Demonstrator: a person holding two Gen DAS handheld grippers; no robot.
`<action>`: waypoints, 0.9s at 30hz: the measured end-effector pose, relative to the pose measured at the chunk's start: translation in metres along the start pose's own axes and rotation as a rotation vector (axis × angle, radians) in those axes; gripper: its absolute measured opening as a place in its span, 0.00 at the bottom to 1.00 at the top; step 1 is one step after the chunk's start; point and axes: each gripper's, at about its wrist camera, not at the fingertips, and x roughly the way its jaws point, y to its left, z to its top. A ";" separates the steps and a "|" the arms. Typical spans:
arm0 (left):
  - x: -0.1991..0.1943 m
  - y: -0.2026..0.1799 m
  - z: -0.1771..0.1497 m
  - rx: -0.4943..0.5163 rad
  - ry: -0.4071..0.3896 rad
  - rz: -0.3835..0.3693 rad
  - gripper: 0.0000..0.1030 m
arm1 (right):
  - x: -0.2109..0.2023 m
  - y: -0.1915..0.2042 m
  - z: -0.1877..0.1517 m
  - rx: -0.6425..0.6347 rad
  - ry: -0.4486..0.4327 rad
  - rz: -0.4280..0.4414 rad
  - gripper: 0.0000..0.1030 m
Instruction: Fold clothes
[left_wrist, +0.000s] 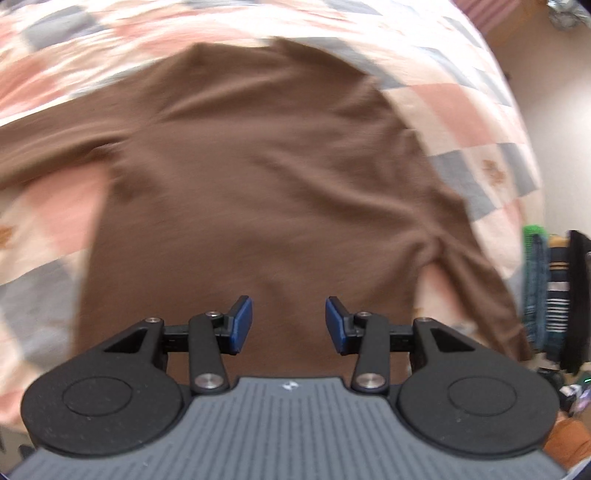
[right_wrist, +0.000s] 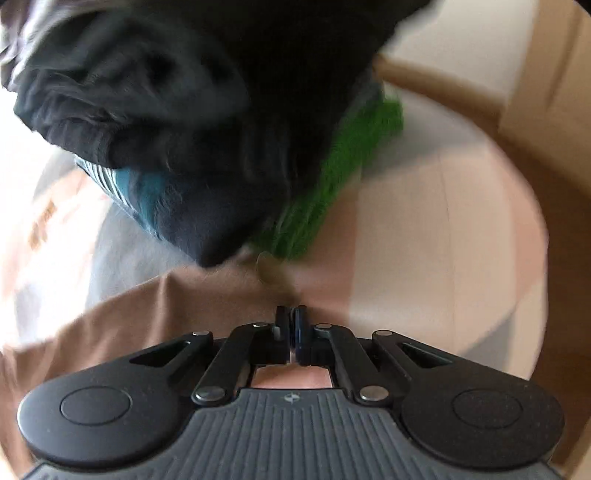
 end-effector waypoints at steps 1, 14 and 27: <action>-0.004 0.013 -0.008 -0.008 0.003 0.016 0.37 | -0.001 -0.003 0.002 -0.031 -0.019 -0.082 0.00; -0.029 0.161 -0.099 -0.014 0.067 0.143 0.49 | -0.073 0.102 -0.178 -0.514 0.489 0.563 0.54; 0.000 0.212 -0.113 0.176 0.168 -0.114 0.01 | -0.086 0.168 -0.294 -0.619 0.544 0.516 0.04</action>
